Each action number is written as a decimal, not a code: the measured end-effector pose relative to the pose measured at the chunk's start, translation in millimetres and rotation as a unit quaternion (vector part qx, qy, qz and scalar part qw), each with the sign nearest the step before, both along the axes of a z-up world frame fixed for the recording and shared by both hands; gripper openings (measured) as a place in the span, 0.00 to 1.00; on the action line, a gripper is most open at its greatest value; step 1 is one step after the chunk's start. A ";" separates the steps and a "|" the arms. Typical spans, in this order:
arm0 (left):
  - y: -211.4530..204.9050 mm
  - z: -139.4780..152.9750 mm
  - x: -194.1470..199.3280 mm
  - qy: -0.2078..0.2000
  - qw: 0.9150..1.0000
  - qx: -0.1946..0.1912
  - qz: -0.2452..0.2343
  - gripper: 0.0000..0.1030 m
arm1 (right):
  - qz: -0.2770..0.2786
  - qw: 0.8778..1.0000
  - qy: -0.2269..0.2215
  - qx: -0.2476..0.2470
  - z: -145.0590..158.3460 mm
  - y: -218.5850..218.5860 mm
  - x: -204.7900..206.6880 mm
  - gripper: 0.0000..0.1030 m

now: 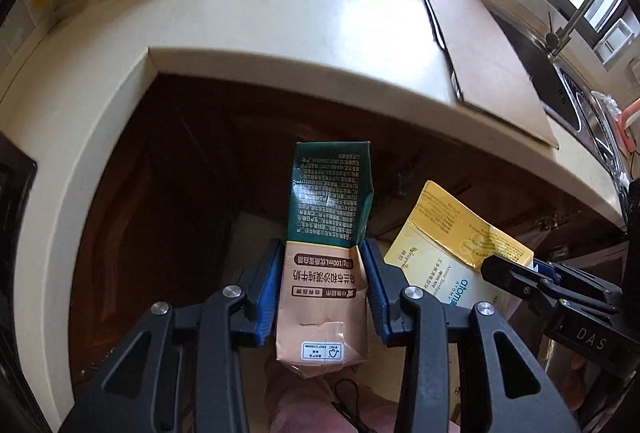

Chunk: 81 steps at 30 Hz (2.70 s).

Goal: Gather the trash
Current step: 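Carry both cartons down over the black trash bin, then open both tools to drop the cartons into the bin, then raise both tools back up toward the counter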

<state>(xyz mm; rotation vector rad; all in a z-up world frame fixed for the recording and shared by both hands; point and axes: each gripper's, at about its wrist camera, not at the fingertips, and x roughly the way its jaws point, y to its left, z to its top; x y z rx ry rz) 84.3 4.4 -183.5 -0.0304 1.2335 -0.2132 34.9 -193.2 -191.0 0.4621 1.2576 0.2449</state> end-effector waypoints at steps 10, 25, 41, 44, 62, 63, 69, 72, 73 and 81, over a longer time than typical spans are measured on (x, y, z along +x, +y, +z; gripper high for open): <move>-5.6 -118.0 -8.9 0.064 0.998 -0.018 0.016 0.36 | -0.027 0.996 0.088 -0.005 -130.6 2.2 -6.5 0.33; 3.4 -211.4 19.7 0.105 0.993 -0.006 0.050 0.37 | -0.046 0.984 0.173 -0.006 -264.1 29.5 34.7 0.51; -14.1 -250.6 38.6 0.113 0.993 0.016 0.024 0.51 | -0.073 0.985 0.146 -0.059 -271.1 6.5 17.9 0.65; -12.9 -250.9 40.1 0.106 0.994 0.020 0.027 0.63 | -0.081 0.982 0.155 -0.067 -270.3 2.8 14.4 0.65; 29.7 -113.5 24.7 -0.002 0.999 0.035 0.028 0.65 | -0.051 0.992 0.094 -0.062 -154.7 23.2 7.0 0.65; 29.8 -102.5 25.1 -0.003 0.999 0.029 0.029 0.65 | -0.049 0.993 0.086 -0.058 -141.9 24.1 6.6 0.65; 32.3 -16.1 27.4 -0.046 0.999 0.008 0.020 0.65 | -0.032 0.998 0.020 -0.053 -55.9 30.9 8.8 0.65; 31.3 31.9 32.4 -0.084 0.996 0.009 0.010 0.65 | -0.020 0.998 -0.026 -0.055 -11.2 41.1 10.5 0.65; 30.7 47.6 34.3 -0.095 0.995 0.009 0.006 0.65 | -0.015 0.997 -0.043 -0.062 5.3 44.8 12.3 0.65; 33.8 144.3 53.1 -0.183 0.983 0.018 -0.009 0.65 | -0.026 0.987 -0.133 -0.082 100.4 55.1 36.2 0.65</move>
